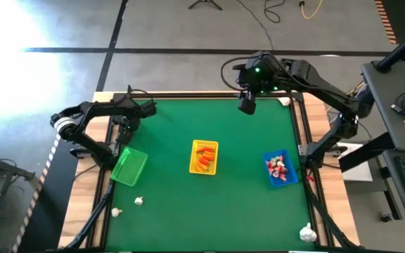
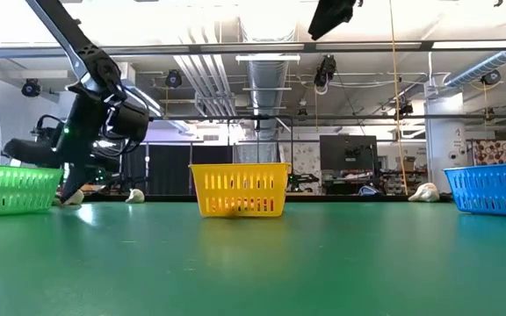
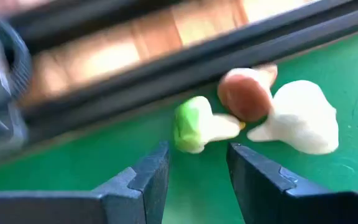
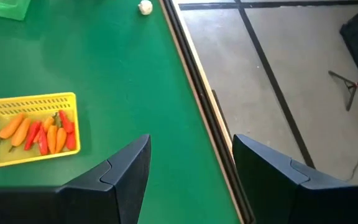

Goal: Sort produce into baskets
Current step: Put the green mushroom into the blue bin

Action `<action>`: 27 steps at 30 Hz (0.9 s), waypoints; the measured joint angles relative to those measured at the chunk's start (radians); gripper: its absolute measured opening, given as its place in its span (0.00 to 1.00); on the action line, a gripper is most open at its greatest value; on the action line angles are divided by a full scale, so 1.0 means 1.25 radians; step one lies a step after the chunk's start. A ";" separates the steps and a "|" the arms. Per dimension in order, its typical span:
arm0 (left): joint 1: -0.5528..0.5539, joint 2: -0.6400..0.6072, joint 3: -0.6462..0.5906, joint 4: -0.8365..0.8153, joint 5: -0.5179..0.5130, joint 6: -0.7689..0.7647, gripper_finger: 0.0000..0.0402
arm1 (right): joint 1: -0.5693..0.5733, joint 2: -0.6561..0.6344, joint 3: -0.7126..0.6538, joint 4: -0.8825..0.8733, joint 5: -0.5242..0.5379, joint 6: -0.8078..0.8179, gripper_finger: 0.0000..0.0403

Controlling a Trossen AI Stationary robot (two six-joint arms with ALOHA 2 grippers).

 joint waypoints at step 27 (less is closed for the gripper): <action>-0.089 -0.083 0.042 0.016 -0.079 0.163 0.40 | -0.025 -0.004 -0.004 -0.018 -0.001 0.011 0.54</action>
